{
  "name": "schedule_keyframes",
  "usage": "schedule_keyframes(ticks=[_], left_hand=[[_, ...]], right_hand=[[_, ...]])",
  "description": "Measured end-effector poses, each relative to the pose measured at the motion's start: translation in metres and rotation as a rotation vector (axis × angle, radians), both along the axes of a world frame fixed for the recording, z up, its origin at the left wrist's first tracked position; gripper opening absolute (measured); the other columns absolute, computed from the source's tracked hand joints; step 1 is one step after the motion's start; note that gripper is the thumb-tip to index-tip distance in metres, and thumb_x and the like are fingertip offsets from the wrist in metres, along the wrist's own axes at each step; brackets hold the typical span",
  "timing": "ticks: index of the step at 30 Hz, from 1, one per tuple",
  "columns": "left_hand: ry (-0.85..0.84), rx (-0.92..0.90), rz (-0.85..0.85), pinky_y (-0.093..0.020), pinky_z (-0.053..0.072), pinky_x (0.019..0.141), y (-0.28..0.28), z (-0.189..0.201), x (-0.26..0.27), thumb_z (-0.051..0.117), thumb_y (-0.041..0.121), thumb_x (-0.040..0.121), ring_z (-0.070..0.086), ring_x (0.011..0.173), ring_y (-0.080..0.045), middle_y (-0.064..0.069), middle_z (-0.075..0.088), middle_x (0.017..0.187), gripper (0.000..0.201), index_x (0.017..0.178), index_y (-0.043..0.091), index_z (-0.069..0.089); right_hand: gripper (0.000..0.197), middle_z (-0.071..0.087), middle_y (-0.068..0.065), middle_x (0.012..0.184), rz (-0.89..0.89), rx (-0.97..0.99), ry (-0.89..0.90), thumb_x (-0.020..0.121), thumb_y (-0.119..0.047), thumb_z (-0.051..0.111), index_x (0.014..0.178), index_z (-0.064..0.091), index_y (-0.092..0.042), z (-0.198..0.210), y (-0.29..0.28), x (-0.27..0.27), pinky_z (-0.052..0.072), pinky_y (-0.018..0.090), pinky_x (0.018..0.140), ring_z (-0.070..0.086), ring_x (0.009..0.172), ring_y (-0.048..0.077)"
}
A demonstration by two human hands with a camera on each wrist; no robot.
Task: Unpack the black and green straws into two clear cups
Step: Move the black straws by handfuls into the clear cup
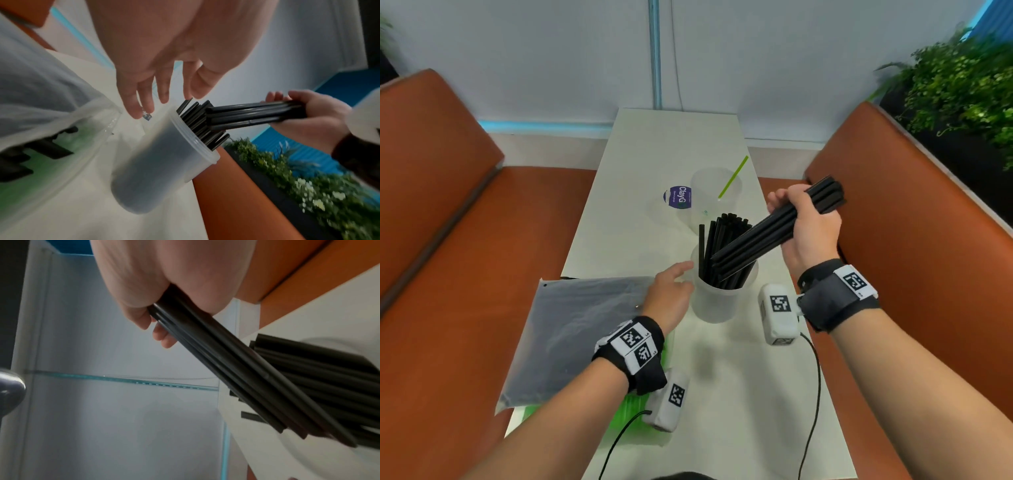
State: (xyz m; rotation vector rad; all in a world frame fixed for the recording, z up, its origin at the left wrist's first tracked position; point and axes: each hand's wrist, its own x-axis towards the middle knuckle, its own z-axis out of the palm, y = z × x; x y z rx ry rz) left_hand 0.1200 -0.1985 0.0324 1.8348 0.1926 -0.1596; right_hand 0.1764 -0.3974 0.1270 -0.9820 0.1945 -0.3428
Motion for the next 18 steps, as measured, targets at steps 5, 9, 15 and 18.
schedule_keyframes(ticks=[5, 9, 15, 18], left_hand=[[-0.003, 0.240, -0.226, -0.023, 0.032, 0.103, -0.008, -0.011, 0.005, 0.046, 0.005, 0.094, 0.023, 0.149, -0.023, 0.000, 0.011, 0.165, 0.067, 0.150, 0.039, 0.034], [0.033, 0.324, -0.343, -0.014, 0.034, 0.087, -0.012, -0.011, 0.008, 0.044, 0.004, 0.094, 0.025, 0.147, -0.022, 0.004, 0.002, 0.166, 0.068, 0.153, 0.036, 0.030], [0.089, 0.410, -0.407, -0.018, 0.033, 0.091, -0.011, -0.012, 0.006, 0.044, 0.009, 0.095, 0.037, 0.141, -0.024, 0.003, -0.001, 0.166, 0.065, 0.153, 0.034, 0.029], [0.088, 0.406, -0.403, -0.020, 0.033, 0.094, -0.010, -0.011, 0.006, 0.046, 0.011, 0.095, 0.041, 0.138, -0.025, 0.003, 0.001, 0.166, 0.064, 0.153, 0.034, 0.031]], right_hand=[[0.005, 0.070, 0.013, 0.080, -0.027, -0.294, 0.027, 0.071, -0.016, 0.072, 0.074, 0.069, -0.017, -0.005, -0.007, 0.009, 0.053, 0.050, 0.088, 0.063, 0.080, 0.027], [0.012, 0.067, -0.006, 0.078, -0.032, -0.545, 0.050, 0.073, -0.024, 0.077, 0.079, 0.068, -0.019, -0.024, -0.004, 0.016, 0.053, 0.030, 0.075, 0.062, 0.076, 0.008], [0.015, 0.072, -0.004, 0.090, 0.111, -0.710, 0.129, 0.078, -0.021, 0.073, 0.091, 0.069, -0.016, -0.062, 0.000, 0.016, 0.054, 0.027, 0.076, 0.068, 0.085, 0.009], [0.014, 0.072, -0.005, 0.088, 0.138, -0.758, 0.146, 0.079, -0.018, 0.075, 0.092, 0.069, -0.017, -0.075, 0.002, 0.013, 0.052, 0.027, 0.075, 0.068, 0.083, 0.006]])
